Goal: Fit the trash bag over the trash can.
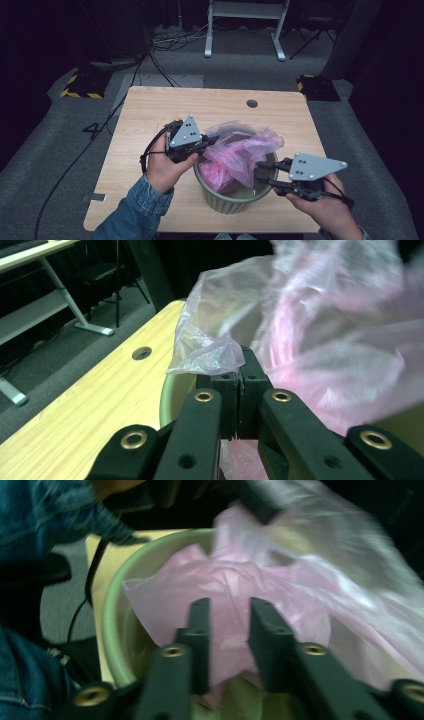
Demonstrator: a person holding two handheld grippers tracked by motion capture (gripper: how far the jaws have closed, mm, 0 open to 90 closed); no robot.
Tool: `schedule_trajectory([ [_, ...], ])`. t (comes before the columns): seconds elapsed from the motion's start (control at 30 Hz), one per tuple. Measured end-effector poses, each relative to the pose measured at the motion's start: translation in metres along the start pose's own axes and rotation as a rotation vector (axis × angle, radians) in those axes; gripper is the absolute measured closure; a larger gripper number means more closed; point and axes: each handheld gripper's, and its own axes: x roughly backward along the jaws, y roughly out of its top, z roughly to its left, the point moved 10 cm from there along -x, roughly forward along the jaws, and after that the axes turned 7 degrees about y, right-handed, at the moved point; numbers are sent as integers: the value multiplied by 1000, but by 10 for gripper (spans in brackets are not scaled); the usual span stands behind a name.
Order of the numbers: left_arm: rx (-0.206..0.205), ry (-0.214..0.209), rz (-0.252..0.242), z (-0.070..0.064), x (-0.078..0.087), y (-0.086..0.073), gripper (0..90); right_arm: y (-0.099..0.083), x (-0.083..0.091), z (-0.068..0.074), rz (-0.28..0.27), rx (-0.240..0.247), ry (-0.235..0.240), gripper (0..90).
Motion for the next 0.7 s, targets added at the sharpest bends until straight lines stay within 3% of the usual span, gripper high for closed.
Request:
schedule_trajectory([
  [0.1, -2, -6, -4, -2, 2, -2, 888, 2, 16, -16, -23, -41, -68, 546],
  [0.2, -6, -16, -7, -6, 2, -3, 888, 4, 32, -41, -35, -66, -190, 442],
  [0.27, -8, -20, -5, -8, 2, -4, 888, 0, 37, -59, -19, -61, -273, 351],
  [0.33, -12, -22, -2, -9, 2, -5, 888, -9, 36, -73, 16, -58, -321, 282],
  [0.47, -10, -30, 3, -10, 0, -6, 888, -16, 23, -76, 25, -64, -282, 293],
  [0.57, -12, -37, 3, -11, -1, -6, 888, -14, 11, -75, 18, -45, -241, 350],
  [0.6, -12, -38, 2, -11, -1, -7, 887, -12, 8, -75, 19, -36, -236, 399],
  [0.7, -14, -35, -2, -10, 0, -7, 888, -12, 0, -72, 40, -17, -174, 740],
])
